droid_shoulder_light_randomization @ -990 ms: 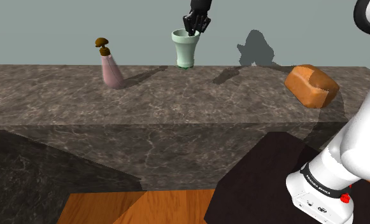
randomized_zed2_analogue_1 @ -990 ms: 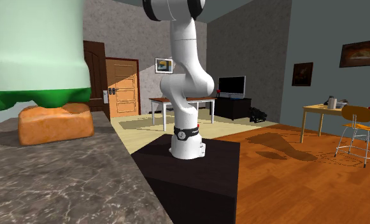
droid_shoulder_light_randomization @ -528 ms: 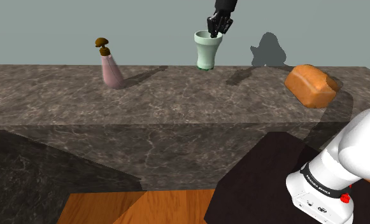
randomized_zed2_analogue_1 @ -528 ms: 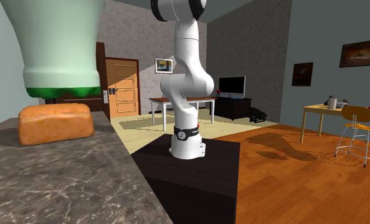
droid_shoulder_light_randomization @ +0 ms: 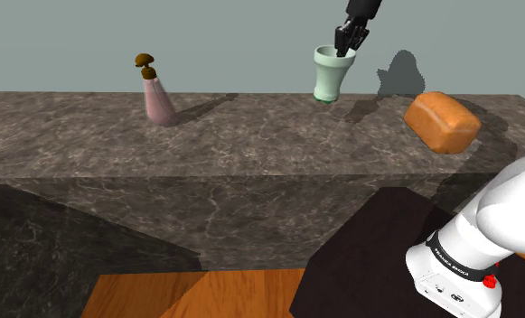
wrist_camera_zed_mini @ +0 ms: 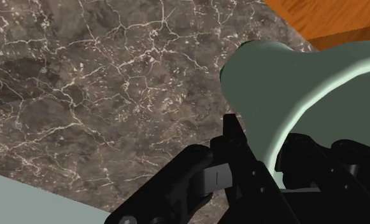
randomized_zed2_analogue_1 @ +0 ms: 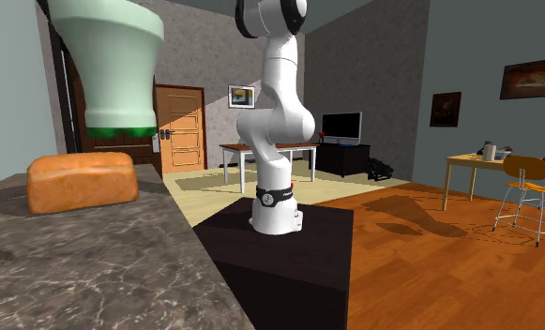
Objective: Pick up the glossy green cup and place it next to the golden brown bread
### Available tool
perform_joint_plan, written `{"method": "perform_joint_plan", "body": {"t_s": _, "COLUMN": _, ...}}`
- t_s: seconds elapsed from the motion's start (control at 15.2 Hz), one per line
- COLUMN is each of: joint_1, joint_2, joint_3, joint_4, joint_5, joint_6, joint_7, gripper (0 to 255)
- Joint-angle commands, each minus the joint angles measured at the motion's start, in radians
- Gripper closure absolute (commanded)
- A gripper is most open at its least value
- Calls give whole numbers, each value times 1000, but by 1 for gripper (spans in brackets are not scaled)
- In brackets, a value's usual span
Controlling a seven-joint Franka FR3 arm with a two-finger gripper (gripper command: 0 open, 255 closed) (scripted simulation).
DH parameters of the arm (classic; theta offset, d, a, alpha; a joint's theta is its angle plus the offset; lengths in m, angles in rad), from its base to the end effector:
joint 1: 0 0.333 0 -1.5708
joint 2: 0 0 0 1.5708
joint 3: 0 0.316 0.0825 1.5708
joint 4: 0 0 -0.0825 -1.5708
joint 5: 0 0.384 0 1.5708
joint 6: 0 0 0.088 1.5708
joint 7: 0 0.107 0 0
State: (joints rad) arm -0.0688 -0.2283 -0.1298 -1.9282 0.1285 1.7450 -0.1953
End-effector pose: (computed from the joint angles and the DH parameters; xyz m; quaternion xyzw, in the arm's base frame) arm 0.4850 -0.0918 0.5890 -0.9967 0.0101 -0.0362 0.0724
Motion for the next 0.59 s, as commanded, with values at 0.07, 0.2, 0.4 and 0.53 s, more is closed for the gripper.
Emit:
{"method": "perform_joint_plan", "body": {"t_s": 0.07, "joint_1": -25, "joint_2": -68, "joint_3": -32, "joint_4": -65, "joint_5": -15, "joint_6": -8, "joint_7": -52, "gripper": 255}}
{"method": "perform_joint_plan", "body": {"t_s": 0.2, "joint_1": -42, "joint_2": -110, "joint_3": -56, "joint_4": -102, "joint_5": -29, "joint_6": -18, "joint_7": -87, "gripper": 255}}
{"method": "perform_joint_plan", "body": {"t_s": 0.4, "joint_1": -70, "joint_2": -167, "joint_3": -94, "joint_4": -147, "joint_5": -52, "joint_6": -36, "joint_7": -142, "gripper": 255}}
{"method": "perform_joint_plan", "body": {"t_s": 0.53, "joint_1": -88, "joint_2": -201, "joint_3": -121, "joint_4": -172, "joint_5": -69, "joint_6": -49, "joint_7": -179, "gripper": 255}}
